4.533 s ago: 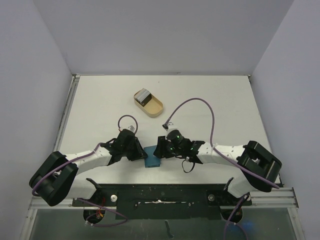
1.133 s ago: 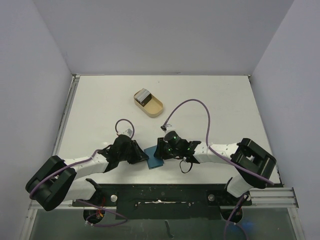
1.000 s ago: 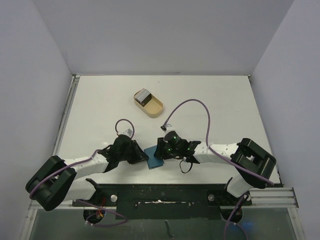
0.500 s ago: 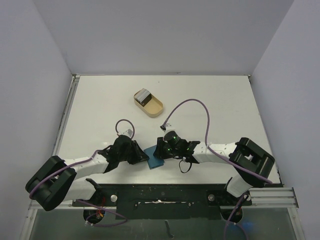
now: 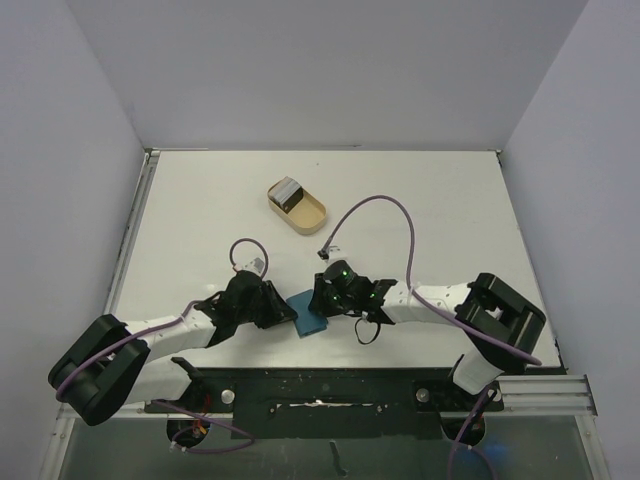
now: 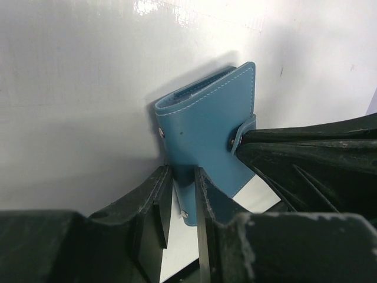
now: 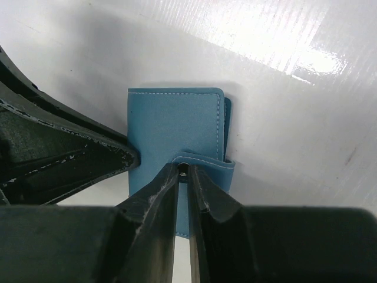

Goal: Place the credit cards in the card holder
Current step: Close the card holder at the center of the board, then reset both arms

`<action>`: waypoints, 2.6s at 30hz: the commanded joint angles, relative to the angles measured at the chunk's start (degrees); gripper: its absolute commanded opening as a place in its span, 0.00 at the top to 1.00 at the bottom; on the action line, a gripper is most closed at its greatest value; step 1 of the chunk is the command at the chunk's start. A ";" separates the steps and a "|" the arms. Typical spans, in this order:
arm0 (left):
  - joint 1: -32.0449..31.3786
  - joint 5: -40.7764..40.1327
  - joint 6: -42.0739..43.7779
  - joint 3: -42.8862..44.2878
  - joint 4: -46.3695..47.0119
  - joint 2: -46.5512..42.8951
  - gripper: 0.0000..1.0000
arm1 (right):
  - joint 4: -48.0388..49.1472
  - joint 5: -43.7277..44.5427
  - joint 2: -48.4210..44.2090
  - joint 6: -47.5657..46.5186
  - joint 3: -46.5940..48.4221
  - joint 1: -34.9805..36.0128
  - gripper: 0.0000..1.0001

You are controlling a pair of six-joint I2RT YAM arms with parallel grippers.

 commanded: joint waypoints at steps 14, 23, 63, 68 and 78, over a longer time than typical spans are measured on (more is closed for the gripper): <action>-0.31 0.09 0.76 -0.07 4.66 -0.05 0.81 | -19.86 6.82 11.67 -4.58 8.63 4.13 0.91; -0.31 0.20 1.17 0.37 4.73 0.35 0.81 | -25.52 6.79 16.31 -5.01 10.16 4.84 0.93; 0.49 -11.49 17.51 27.34 -30.42 -16.61 0.30 | -26.07 27.13 -25.30 -5.67 8.05 5.35 0.02; 0.49 -13.77 21.97 35.38 -36.17 -20.60 0.29 | -30.29 31.71 -33.42 -5.31 10.50 5.21 0.02; 0.52 -18.46 25.13 36.52 -37.89 -30.99 0.27 | -33.95 35.46 -42.36 -1.85 12.06 5.23 0.02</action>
